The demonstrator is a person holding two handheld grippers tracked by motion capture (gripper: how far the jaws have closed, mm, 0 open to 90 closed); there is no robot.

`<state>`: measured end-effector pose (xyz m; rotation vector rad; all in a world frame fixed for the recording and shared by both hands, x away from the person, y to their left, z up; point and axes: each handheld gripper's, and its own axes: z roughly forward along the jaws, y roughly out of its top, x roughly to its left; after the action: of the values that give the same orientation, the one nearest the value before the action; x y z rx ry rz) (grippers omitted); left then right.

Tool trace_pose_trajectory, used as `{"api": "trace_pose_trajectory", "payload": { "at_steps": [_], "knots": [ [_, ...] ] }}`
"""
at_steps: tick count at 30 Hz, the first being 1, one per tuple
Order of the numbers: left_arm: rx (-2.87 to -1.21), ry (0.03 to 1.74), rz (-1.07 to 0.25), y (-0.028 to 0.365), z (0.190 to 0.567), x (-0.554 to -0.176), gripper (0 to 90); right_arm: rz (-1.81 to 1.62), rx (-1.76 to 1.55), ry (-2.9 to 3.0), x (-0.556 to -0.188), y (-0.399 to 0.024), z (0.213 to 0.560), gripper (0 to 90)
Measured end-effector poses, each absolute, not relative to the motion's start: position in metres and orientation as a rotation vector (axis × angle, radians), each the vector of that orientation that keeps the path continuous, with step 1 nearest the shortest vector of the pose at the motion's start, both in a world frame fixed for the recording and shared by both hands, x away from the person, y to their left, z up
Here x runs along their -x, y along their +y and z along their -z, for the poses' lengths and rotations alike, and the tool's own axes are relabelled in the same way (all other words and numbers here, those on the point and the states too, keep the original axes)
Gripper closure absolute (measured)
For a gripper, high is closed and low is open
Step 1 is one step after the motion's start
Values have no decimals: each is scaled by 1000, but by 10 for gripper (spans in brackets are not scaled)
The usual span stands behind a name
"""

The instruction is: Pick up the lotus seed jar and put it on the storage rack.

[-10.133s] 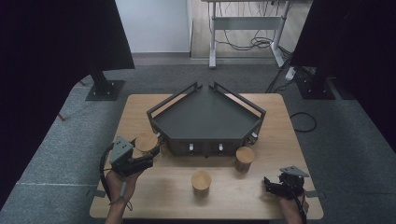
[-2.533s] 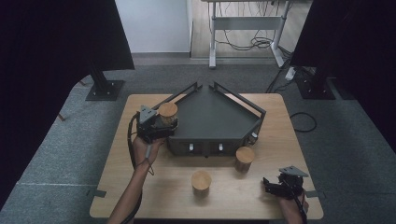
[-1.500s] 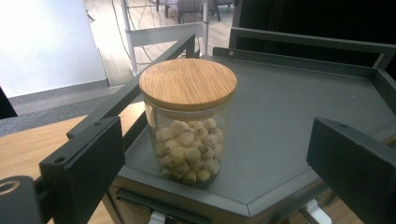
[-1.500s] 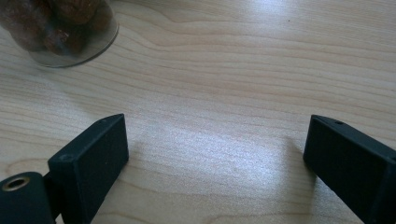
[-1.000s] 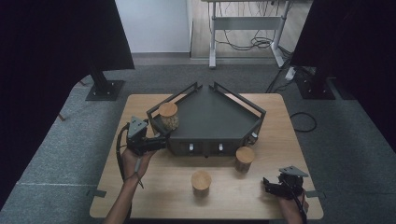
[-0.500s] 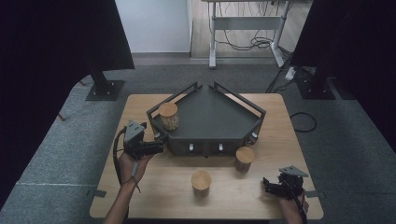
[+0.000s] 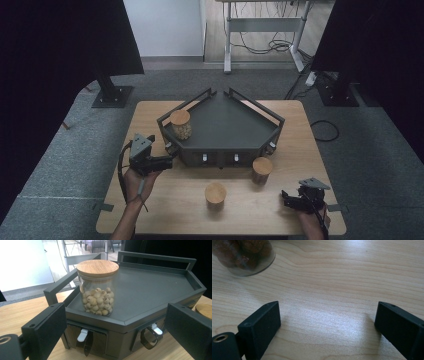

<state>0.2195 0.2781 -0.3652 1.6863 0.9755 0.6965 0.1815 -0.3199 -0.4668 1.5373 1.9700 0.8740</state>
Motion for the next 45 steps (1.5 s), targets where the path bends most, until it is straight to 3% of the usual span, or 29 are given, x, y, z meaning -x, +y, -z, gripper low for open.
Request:
{"api": "trace_pose_trajectory", "payload": {
  "at_steps": [45],
  "knots": [
    [-1706, 1062, -685, 305, 402, -180, 48, -872, -1539, 1967, -181, -319, 467, 58]
  ]
}}
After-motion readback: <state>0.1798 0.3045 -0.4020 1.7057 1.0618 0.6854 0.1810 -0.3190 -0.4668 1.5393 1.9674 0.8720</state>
